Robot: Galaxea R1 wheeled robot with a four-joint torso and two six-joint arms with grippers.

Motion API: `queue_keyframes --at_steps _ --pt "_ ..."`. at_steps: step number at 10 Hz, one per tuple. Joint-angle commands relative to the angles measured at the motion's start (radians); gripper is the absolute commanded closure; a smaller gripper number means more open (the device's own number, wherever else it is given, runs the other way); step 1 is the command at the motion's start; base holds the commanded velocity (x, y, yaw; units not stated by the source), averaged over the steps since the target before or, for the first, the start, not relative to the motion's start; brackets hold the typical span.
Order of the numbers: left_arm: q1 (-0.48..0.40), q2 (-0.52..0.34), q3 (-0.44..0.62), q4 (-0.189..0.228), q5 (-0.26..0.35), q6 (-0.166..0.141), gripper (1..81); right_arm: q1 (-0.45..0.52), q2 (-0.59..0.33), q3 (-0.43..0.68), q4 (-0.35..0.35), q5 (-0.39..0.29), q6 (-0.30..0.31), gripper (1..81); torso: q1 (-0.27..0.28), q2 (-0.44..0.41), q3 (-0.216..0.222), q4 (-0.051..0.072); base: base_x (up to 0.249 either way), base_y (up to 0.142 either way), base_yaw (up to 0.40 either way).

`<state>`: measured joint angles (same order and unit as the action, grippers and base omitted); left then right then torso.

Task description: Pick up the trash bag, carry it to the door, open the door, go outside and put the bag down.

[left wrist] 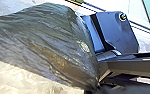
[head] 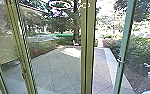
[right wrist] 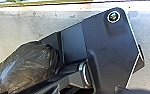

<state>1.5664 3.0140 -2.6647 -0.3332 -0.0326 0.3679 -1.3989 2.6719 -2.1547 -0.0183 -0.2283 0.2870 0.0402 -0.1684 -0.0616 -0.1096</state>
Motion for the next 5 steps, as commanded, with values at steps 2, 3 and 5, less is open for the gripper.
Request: queue_keyframes --at_steps 2,3,5 --pt "-0.055 -0.004 0.003 0.01 0.059 0.006 81.1 0.048 -0.005 -0.005 0.02 0.0 -0.005 1.0 0.0 0.0 0.0 0.033 0.0 0.0 0.0" --pt "-0.058 -0.004 0.003 0.01 0.059 0.006 81.1 0.036 0.01 -0.037 0.018 0.012 -0.003 1.0 0.0 0.0 0.0 0.064 0.0 0.0 0.0" --pt "-0.068 -0.004 -0.006 0.003 0.046 0.005 81.1 -0.001 0.091 -0.159 0.011 0.018 -0.006 1.0 0.0 0.0 0.0 0.088 0.0 0.0 0.0"
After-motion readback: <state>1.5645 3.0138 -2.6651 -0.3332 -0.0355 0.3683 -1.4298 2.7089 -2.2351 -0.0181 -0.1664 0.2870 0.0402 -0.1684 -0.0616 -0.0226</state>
